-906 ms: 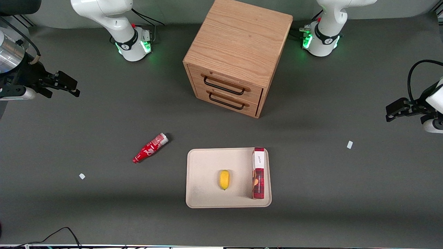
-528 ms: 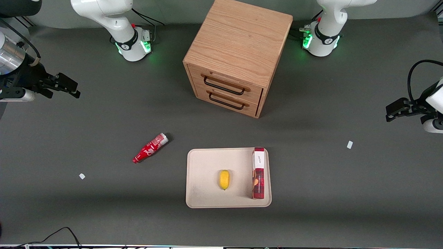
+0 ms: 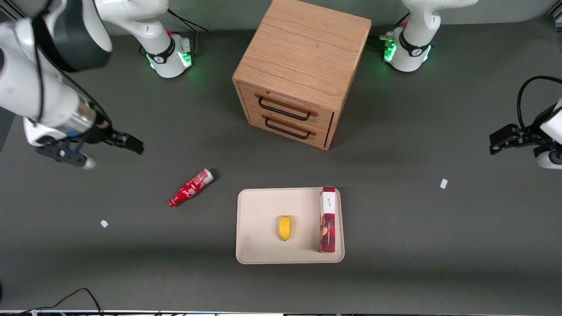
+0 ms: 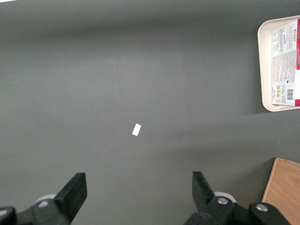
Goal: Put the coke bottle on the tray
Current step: 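Move the right gripper down over the red Coca-Cola bottle lying on the table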
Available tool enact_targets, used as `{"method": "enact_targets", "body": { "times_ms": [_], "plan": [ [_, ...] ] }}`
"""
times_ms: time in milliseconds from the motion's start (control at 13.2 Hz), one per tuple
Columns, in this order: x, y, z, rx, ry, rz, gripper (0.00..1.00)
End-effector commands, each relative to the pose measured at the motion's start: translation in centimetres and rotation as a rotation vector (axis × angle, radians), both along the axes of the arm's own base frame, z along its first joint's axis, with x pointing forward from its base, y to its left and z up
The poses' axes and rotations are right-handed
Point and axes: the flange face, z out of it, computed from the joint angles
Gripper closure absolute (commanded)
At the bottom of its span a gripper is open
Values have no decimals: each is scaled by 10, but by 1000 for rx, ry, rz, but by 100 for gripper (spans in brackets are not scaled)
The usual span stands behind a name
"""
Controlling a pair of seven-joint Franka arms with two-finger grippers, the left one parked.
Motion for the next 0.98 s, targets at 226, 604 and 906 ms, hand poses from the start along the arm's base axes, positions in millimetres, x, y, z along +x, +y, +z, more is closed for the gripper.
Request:
{"method": "enact_targets", "body": {
  "times_ms": [226, 604, 906],
  "plan": [
    [18, 70, -154, -34, 32, -419, 0],
    [10, 61, -248, -39, 7, -441, 0],
    [11, 60, -296, -22, 9, -496, 0]
  ]
}}
